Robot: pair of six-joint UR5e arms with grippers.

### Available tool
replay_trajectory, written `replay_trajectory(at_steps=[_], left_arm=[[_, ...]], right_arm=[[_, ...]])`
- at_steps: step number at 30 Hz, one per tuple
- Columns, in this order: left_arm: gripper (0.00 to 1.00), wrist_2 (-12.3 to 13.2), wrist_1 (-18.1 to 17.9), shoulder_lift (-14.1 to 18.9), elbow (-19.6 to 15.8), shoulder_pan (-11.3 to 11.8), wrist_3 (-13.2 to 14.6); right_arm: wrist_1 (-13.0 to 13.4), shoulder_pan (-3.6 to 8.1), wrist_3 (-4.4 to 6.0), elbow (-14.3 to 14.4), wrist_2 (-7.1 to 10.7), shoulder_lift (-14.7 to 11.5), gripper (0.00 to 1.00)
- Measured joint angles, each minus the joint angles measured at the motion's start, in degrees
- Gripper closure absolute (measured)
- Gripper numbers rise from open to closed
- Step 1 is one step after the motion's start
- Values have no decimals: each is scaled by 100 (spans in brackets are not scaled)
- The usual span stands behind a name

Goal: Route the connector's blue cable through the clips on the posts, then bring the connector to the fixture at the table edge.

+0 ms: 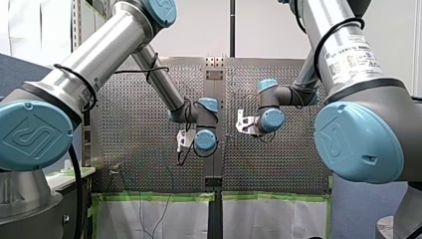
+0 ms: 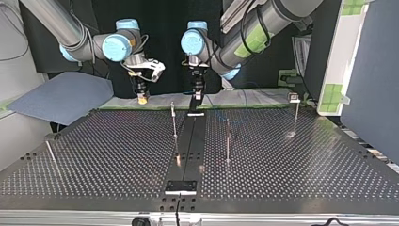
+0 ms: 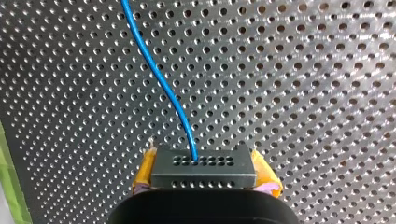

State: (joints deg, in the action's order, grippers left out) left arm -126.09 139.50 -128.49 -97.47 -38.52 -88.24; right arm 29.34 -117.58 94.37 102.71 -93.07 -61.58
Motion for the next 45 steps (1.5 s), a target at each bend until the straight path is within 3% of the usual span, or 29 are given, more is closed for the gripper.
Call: replay_trajectory(at_steps=[11,27,45], left_arm=[[100,2,-8,-3,13,28,12],[100,169,58,-3,93,46,17],[100,243,142,-45,203,54,-16]], right_arm=[[240,246,36,-54,65,363,100],[452,684,89,-154,728,398,100],[468,967,187,-158,842,413,100]])
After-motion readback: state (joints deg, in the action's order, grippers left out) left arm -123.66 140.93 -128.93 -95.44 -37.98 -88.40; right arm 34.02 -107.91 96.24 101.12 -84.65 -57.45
